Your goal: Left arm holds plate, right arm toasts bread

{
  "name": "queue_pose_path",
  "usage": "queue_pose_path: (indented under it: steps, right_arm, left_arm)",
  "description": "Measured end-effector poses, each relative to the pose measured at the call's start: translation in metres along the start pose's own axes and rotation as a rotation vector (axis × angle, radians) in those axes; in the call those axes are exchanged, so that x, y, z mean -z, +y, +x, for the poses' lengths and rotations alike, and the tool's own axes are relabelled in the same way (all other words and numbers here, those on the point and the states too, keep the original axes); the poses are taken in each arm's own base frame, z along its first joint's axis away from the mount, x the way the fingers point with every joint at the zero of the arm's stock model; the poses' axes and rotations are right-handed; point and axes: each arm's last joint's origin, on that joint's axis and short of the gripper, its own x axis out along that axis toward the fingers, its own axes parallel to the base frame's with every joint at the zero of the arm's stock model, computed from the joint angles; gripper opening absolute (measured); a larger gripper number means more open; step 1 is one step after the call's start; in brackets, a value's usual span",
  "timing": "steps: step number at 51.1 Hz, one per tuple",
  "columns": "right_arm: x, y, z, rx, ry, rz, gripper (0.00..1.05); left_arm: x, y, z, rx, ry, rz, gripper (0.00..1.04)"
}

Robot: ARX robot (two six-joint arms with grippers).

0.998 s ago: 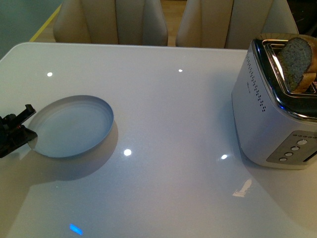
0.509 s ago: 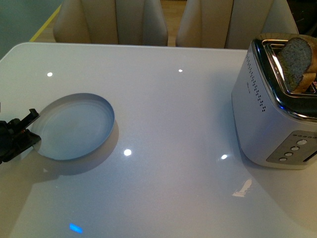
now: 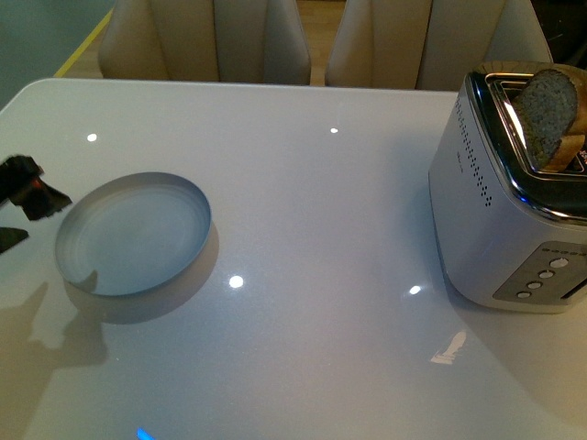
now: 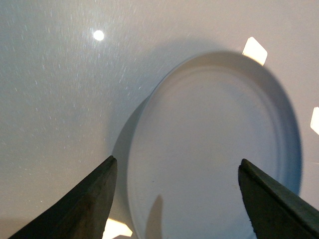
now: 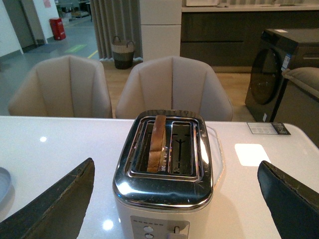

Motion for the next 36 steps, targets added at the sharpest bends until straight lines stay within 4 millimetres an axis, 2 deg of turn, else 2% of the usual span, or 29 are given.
queue_pose_path:
  steps: [8, 16, 21, 32, 36]
  right_arm:
    - [0.0, 0.0, 0.0, 0.0, 0.0, 0.0, 0.96]
    - [0.0, 0.0, 0.0, 0.0, 0.0, 0.0, 0.96]
    - [0.0, 0.0, 0.0, 0.0, 0.0, 0.0, 0.96]
    - [0.0, 0.0, 0.0, 0.0, 0.0, 0.0, 0.96]
    - [0.0, 0.0, 0.0, 0.0, 0.0, 0.0, 0.96]
  left_arm:
    - [-0.021, -0.019, -0.037, 0.044, -0.071, 0.039, 0.99]
    - [-0.044, -0.051, -0.076, 0.126, -0.164, 0.073, 0.98]
    - [-0.057, -0.079, -0.105, 0.182, -0.228, 0.095, 0.97]
    - [-0.064, -0.135, -0.152, 0.266, -0.298, 0.135, 0.97]
    - [-0.065, -0.148, -0.164, 0.276, -0.309, 0.147, 0.97]
